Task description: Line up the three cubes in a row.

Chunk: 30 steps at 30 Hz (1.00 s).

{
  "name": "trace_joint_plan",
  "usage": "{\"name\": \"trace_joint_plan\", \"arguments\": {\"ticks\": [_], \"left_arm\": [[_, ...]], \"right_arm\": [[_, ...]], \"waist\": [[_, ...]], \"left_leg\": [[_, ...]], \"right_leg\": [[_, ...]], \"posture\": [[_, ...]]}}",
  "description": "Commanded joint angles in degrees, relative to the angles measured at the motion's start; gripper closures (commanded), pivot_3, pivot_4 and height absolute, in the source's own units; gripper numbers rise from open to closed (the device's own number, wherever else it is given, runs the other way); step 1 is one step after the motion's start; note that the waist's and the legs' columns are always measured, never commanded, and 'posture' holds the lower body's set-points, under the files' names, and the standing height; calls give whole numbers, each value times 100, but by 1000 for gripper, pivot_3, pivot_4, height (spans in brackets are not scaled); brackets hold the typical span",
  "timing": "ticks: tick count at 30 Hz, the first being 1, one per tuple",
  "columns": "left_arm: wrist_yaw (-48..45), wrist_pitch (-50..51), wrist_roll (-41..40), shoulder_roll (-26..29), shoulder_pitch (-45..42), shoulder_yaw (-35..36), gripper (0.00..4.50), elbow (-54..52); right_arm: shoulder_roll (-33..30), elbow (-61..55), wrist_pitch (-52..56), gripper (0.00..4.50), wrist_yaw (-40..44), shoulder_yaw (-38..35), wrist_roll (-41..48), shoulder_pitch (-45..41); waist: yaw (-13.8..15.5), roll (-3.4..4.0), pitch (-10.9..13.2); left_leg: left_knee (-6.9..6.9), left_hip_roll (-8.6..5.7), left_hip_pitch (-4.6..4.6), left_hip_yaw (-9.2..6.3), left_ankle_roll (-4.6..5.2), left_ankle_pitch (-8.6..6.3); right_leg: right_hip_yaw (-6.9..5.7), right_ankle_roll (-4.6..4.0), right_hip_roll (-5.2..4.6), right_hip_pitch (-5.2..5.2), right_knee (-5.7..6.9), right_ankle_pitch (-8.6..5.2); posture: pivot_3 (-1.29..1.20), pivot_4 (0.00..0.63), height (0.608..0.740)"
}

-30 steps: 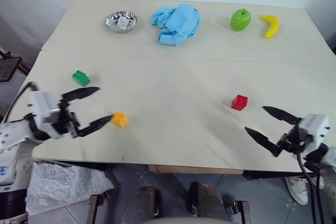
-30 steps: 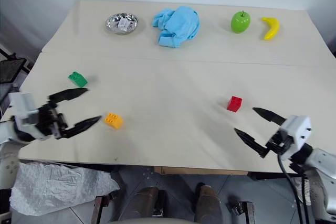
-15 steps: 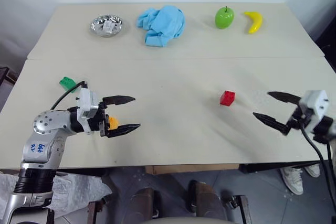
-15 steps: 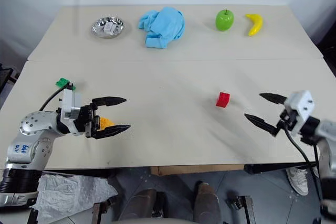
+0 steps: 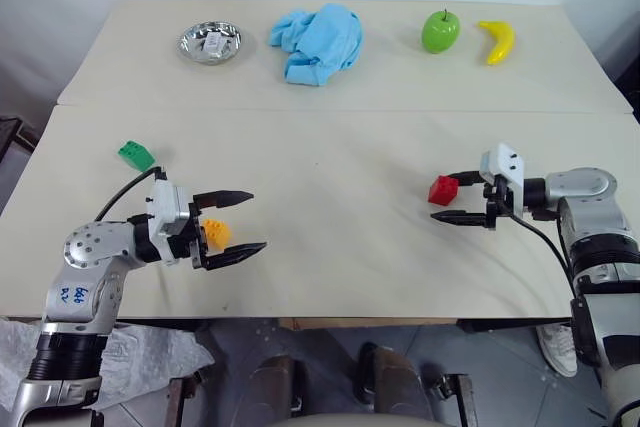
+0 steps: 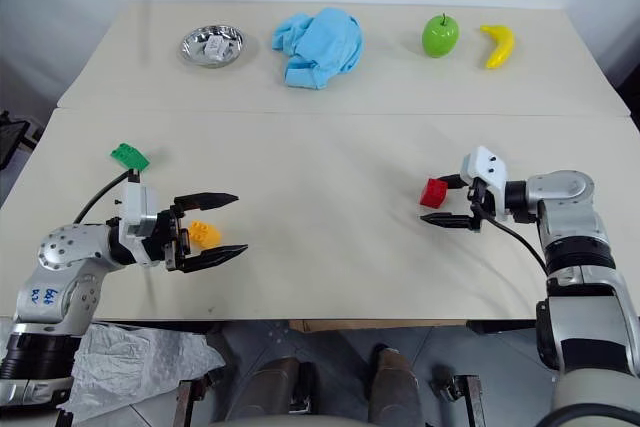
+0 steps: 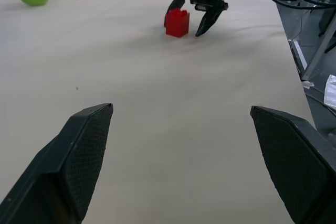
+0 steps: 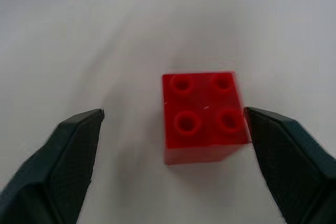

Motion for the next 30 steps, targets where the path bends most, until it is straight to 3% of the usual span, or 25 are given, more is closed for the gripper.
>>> {"name": "trace_joint_plan", "arguments": {"ticks": [1,5,13,23,24,30], "left_arm": [[72,-10,-29,75,73,218,0,-246],[66,-19,-6,81,140,254,0,-250],[56,-2,34,81,208,204,0,-276],[37,-67,94,53,239,181,0,-263],[36,-98,101,52,256,202,0,-260],[424,-274,18,11,566,861,0,-164]], "right_arm": [[14,154,-194,1650,321,-100,22,-263],[252,80,-333,3009,504,-104,79,-462],[862,-495,120,2988,871,302,9,-692],[1323,-155,4,2988,637,584,-252,-968],[1343,-126,68,2263,625,598,-274,-986],[1164,-450,-309,369,809,209,172,-905]], "waist": [[5,1,0],[-31,1,0],[-79,2,0],[-134,2,1],[-133,2,1],[-146,4,2]], "left_leg": [[1,-1,-1,0,0,0],[3,1,4,-1,-1,1],[3,0,2,-5,-1,1],[0,-3,3,-10,-1,1],[0,-3,3,-10,-1,2],[-1,-1,3,-10,-1,1]], "right_leg": [[-1,0,0,1,0,0],[-1,0,1,5,1,0],[-2,0,2,4,2,0],[-3,0,2,4,2,0],[-3,-1,2,4,2,0],[-3,-1,3,3,2,-1]], "posture": [[0,150,740],[0,150,740],[0,150,740],[0,150,740],[0,150,740],[0,150,740]]}}
